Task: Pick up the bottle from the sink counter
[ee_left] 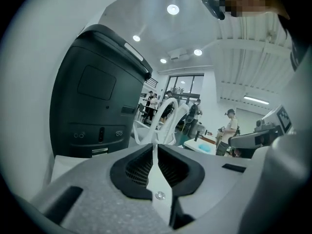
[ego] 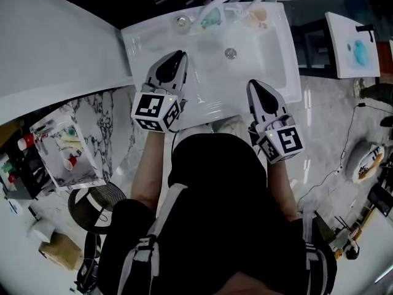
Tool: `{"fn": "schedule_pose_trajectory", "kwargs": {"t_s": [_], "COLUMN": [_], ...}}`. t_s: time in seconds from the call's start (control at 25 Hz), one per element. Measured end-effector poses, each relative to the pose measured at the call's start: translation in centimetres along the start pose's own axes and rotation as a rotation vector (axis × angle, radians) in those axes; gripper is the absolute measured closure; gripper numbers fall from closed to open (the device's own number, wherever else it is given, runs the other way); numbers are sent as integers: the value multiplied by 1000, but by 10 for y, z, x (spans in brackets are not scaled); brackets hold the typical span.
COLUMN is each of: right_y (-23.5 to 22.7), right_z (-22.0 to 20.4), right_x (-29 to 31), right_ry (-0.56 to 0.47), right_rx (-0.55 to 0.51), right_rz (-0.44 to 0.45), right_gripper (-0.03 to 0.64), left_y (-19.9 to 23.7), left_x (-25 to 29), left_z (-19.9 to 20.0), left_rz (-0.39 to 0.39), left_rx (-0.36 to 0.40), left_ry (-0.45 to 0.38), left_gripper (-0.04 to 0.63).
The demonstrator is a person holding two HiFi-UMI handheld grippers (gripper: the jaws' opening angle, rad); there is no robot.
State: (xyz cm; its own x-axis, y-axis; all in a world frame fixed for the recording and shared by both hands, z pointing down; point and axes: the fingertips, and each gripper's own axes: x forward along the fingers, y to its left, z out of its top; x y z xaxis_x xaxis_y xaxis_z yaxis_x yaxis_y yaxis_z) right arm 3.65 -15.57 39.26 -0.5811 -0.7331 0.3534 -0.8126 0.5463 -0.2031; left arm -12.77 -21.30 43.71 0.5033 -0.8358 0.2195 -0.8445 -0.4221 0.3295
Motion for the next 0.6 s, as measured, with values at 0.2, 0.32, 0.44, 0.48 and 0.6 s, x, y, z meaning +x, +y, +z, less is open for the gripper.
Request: {"fn": "schedule_pose_trajectory", "kwargs": {"t_s": [0.2, 0.32, 0.44, 0.48, 0.6], "right_y": [-1, -2, -3, -3, -2], "right_z": [-2, -2, -6, -8, -12], "right_x": [8, 13, 19, 21, 25], "right_ry": [25, 41, 56, 62, 82], "right_rx": [-7, -8, -2, -1, 6], "right_rz": [-23, -30, -39, -40, -36], "right_gripper": [614, 614, 614, 614, 614], "left_y": [29, 38, 47, 51, 63], "left_x": [21, 33, 46, 50, 61], "left_z": [-12, -24, -39, -45, -59], "left_rz": [50, 54, 53, 56, 79], "left_rx": [-31, -19, 5, 13, 31], "left_ry": [7, 38, 75, 86, 113], "left_gripper": [572, 545, 521, 512, 474]}}
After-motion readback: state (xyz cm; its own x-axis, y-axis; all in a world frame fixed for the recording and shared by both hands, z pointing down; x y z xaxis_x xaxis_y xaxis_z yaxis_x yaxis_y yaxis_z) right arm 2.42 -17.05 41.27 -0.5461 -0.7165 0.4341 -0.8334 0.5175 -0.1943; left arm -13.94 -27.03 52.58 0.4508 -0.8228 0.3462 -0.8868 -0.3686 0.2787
